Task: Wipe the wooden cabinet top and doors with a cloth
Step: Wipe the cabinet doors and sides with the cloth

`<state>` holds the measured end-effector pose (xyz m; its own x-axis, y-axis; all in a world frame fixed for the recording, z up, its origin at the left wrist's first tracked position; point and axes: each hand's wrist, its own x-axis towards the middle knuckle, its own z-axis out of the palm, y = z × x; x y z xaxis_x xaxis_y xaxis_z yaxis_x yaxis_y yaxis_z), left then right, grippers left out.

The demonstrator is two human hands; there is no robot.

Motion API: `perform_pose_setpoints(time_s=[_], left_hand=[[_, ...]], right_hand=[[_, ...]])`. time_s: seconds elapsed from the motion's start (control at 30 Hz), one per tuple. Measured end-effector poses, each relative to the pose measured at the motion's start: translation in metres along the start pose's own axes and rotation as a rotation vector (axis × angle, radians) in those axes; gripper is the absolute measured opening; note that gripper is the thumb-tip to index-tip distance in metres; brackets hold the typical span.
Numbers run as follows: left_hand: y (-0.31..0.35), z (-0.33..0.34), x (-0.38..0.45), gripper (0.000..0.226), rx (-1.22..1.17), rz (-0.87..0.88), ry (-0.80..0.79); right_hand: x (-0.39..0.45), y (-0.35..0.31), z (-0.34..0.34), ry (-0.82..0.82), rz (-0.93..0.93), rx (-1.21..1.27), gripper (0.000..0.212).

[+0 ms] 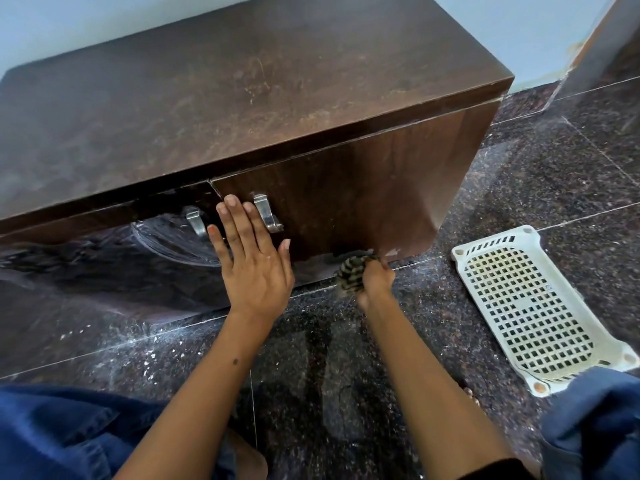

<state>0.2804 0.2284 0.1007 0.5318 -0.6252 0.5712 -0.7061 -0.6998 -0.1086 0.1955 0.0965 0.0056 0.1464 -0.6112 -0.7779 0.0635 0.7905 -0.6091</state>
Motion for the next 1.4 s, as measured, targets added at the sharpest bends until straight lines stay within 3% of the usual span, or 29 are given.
perform_pose_setpoints(time_s=[0.13, 0.27, 0.47, 0.53, 0.73, 0.97, 1.1, 1.17, 1.23, 1.4], left_hand=[[-0.001, -0.001, 0.000, 0.074, 0.000, 0.016, -0.005], [-0.001, -0.001, 0.000, 0.073, -0.003, 0.013, -0.009], [0.000, -0.002, -0.001, 0.073, 0.020, 0.005, -0.015], [0.000, -0.004, 0.000, 0.074, 0.018, 0.001, -0.016], [0.001, -0.005, 0.001, 0.075, 0.025, 0.013, -0.006], [-0.003, -0.008, -0.001, 0.073, -0.002, 0.019, -0.005], [-0.005, -0.009, -0.001, 0.072, 0.011, 0.041, 0.005], [-0.006, -0.009, -0.001, 0.071, 0.007, 0.054, -0.001], [-0.009, -0.008, -0.001, 0.069, 0.020, 0.062, -0.002], [-0.018, -0.009, -0.003, 0.065, 0.022, 0.095, -0.009]], right_hand=[[0.017, -0.029, -0.012, 0.187, -0.179, 0.037, 0.038], [0.004, -0.019, 0.006, 0.203, -0.293, -0.048, 0.051], [-0.007, 0.004, 0.007, -0.029, 0.038, 0.039, 0.029], [-0.003, -0.004, 0.006, 0.003, 0.010, 0.074, 0.027], [-0.004, -0.007, 0.016, 0.126, -0.207, -0.008, 0.052], [-0.019, 0.016, 0.014, -0.113, 0.183, 0.021, 0.035], [-0.020, 0.003, 0.018, 0.020, -0.021, 0.168, 0.038], [-0.027, 0.003, 0.028, 0.134, -0.148, 0.095, 0.047], [-0.042, 0.015, 0.041, 0.133, -0.201, 0.041, 0.051], [-0.045, 0.038, 0.046, -0.059, 0.085, 0.184, 0.041]])
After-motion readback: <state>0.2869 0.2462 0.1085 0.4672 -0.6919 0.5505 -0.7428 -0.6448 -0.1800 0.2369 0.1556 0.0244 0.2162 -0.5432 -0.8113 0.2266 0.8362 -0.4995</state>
